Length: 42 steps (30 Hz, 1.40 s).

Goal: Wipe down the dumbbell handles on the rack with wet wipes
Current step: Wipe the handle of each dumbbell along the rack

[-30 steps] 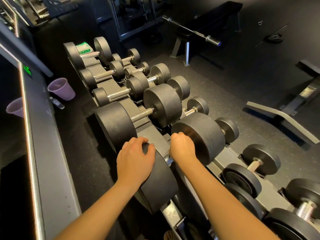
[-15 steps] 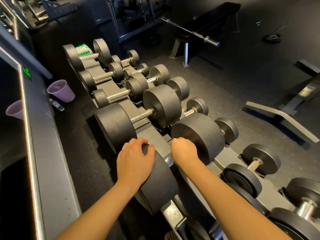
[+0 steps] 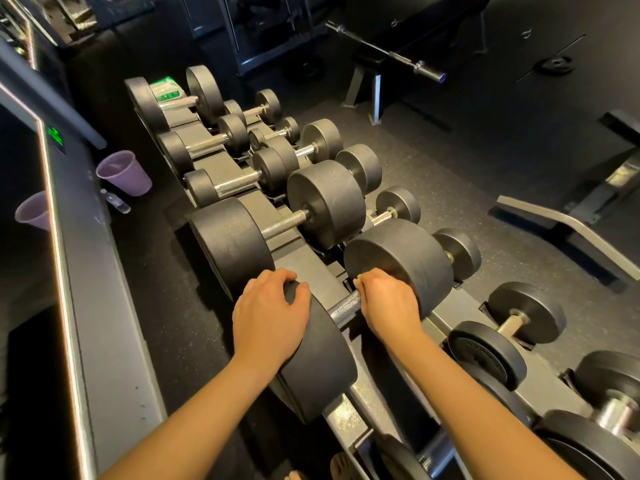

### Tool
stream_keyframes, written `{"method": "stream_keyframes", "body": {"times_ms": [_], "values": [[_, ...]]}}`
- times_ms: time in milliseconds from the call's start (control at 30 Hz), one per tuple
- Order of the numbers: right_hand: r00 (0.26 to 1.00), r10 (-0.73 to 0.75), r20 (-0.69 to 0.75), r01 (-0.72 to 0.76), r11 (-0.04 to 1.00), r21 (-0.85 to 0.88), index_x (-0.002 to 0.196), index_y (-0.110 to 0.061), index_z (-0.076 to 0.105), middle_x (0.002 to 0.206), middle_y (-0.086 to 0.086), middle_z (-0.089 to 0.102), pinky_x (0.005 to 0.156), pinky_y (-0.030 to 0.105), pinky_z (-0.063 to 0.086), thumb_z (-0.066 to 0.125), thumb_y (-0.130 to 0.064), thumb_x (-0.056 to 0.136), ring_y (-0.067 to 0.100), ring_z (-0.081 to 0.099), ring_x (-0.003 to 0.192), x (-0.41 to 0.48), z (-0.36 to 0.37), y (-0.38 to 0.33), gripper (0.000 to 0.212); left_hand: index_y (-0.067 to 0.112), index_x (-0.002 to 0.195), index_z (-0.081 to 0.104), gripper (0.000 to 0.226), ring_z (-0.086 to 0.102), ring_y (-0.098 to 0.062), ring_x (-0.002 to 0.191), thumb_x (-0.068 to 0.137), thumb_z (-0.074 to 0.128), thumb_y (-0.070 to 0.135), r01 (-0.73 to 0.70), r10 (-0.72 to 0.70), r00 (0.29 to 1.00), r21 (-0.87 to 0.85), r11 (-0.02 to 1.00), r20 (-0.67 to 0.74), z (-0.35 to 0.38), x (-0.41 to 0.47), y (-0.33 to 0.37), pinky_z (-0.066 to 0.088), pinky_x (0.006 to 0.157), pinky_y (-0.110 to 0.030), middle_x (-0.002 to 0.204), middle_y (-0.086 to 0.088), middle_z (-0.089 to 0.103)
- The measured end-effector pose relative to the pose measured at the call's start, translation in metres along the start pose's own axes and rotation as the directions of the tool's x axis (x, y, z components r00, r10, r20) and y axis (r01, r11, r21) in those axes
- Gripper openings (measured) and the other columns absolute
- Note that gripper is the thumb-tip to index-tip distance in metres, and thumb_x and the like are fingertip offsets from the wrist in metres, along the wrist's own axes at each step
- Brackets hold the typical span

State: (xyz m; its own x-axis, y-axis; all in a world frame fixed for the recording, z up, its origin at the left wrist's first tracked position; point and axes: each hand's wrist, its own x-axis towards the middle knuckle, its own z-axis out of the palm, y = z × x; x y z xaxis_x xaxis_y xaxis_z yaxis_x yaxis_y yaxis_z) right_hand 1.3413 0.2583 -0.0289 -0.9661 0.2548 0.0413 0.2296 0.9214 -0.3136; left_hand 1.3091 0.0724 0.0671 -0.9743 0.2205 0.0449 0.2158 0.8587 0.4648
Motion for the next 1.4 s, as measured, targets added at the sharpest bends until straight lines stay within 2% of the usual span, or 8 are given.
{"method": "stream_keyframes", "body": {"times_ms": [233, 300, 400, 467, 633, 933, 1200, 1400], "values": [[0.977, -0.15, -0.149, 0.2, 0.884, 0.423, 0.12, -0.02, 0.07, 0.125, -0.002, 0.067, 0.087, 0.028, 0.058, 0.06, -0.023, 0.099, 0.014, 0.069, 0.098, -0.06, 0.015, -0.022, 0.024, 0.028, 0.124, 0.067, 0.038, 0.056, -0.008, 0.106, 0.097, 0.05, 0.049, 0.008, -0.008, 1.0, 0.002, 1.0, -0.003, 0.0, 0.0, 0.0, 0.05, 0.091, -0.036, 0.114, 0.012, 0.065], [0.969, 0.084, -0.231, 0.064, 0.82, 0.569, 0.117, -0.018, 0.073, 0.12, -0.007, 0.063, 0.086, 0.02, 0.055, 0.061, -0.02, 0.1, 0.003, 0.064, 0.096, -0.067, 0.018, -0.01, 0.021, 0.028, 0.124, 0.067, 0.038, 0.056, -0.009, 0.107, 0.097, 0.05, 0.049, 0.008, -0.008, 1.0, 0.001, 1.0, 0.005, 0.0, 0.001, 0.0, 0.05, 0.091, -0.037, 0.115, 0.013, 0.065], [0.79, 0.58, 0.199, -0.397, 0.236, 0.887, 0.107, -0.009, 0.075, 0.09, 0.006, 0.071, 0.069, 0.033, 0.063, 0.057, -0.01, 0.102, 0.01, 0.068, 0.07, -0.066, 0.011, -0.01, 0.019, 0.029, 0.125, 0.066, 0.039, 0.056, -0.011, 0.109, 0.097, 0.049, 0.05, 0.01, -0.01, 1.0, 0.015, 1.0, 0.02, 0.0, 0.002, -0.001, 0.048, 0.09, -0.036, 0.117, 0.012, 0.064], [0.602, 0.547, 0.582, -0.547, -0.249, 0.8, 0.104, 0.007, 0.071, 0.083, 0.018, 0.072, 0.067, 0.039, 0.062, 0.052, 0.002, 0.1, 0.024, 0.069, 0.065, -0.056, 0.013, -0.013, 0.02, 0.029, 0.125, 0.066, 0.041, 0.056, -0.011, 0.109, 0.096, 0.047, 0.051, 0.009, -0.009, 1.0, 0.015, 1.0, 0.024, 0.0, 0.002, -0.002, 0.049, 0.091, -0.037, 0.117, 0.012, 0.064], [0.46, 0.378, 0.803, -0.18, -0.846, 0.501, 0.124, 0.011, 0.058, 0.121, 0.023, 0.068, 0.104, 0.053, 0.05, 0.039, 0.007, 0.099, 0.042, 0.066, 0.113, -0.014, 0.016, -0.016, 0.031, 0.029, 0.125, 0.066, 0.039, 0.056, -0.01, 0.109, 0.097, 0.048, 0.05, 0.013, -0.013, 1.0, 0.007, 1.0, 0.018, -0.001, 0.001, 0.0, 0.051, 0.094, -0.039, 0.117, 0.012, 0.064], [0.613, 0.136, 0.778, -0.332, -0.849, 0.41, 0.123, -0.008, 0.063, 0.12, 0.024, 0.071, 0.1, 0.054, 0.052, 0.035, -0.063, 0.104, 0.038, 0.072, 0.103, -0.022, 0.025, -0.048, 0.064, 0.026, 0.126, 0.067, 0.036, 0.057, -0.011, 0.109, 0.098, 0.053, 0.045, 0.014, -0.014, 1.0, 0.019, 1.0, 0.004, -0.001, -0.001, 0.002, 0.049, 0.092, -0.037, 0.119, 0.009, 0.066], [0.601, 0.25, 0.76, -0.169, -0.889, 0.426, 0.129, 0.004, 0.057, 0.127, 0.028, 0.065, 0.111, 0.055, 0.042, 0.03, -0.036, 0.105, 0.042, 0.064, 0.116, -0.012, 0.02, -0.035, 0.054, 0.026, 0.127, 0.067, 0.038, 0.057, -0.01, 0.109, 0.098, 0.053, 0.047, 0.024, -0.024, 1.0, 0.0, 1.0, 0.003, -0.002, -0.001, 0.003, 0.051, 0.094, -0.039, 0.119, 0.01, 0.066], [0.653, 0.113, 0.749, -0.501, -0.676, 0.54, 0.074, -0.011, 0.057, 0.067, 0.005, 0.059, 0.061, 0.03, 0.049, 0.047, -0.016, 0.092, 0.016, 0.056, 0.057, -0.051, 0.003, -0.049, 0.021, 0.027, 0.123, 0.067, 0.036, 0.057, -0.01, 0.106, 0.097, 0.053, 0.047, 0.019, -0.019, 1.0, 0.003, 1.0, -0.004, -0.001, 0.0, 0.001, 0.049, 0.09, -0.036, 0.116, 0.011, 0.066]]}}
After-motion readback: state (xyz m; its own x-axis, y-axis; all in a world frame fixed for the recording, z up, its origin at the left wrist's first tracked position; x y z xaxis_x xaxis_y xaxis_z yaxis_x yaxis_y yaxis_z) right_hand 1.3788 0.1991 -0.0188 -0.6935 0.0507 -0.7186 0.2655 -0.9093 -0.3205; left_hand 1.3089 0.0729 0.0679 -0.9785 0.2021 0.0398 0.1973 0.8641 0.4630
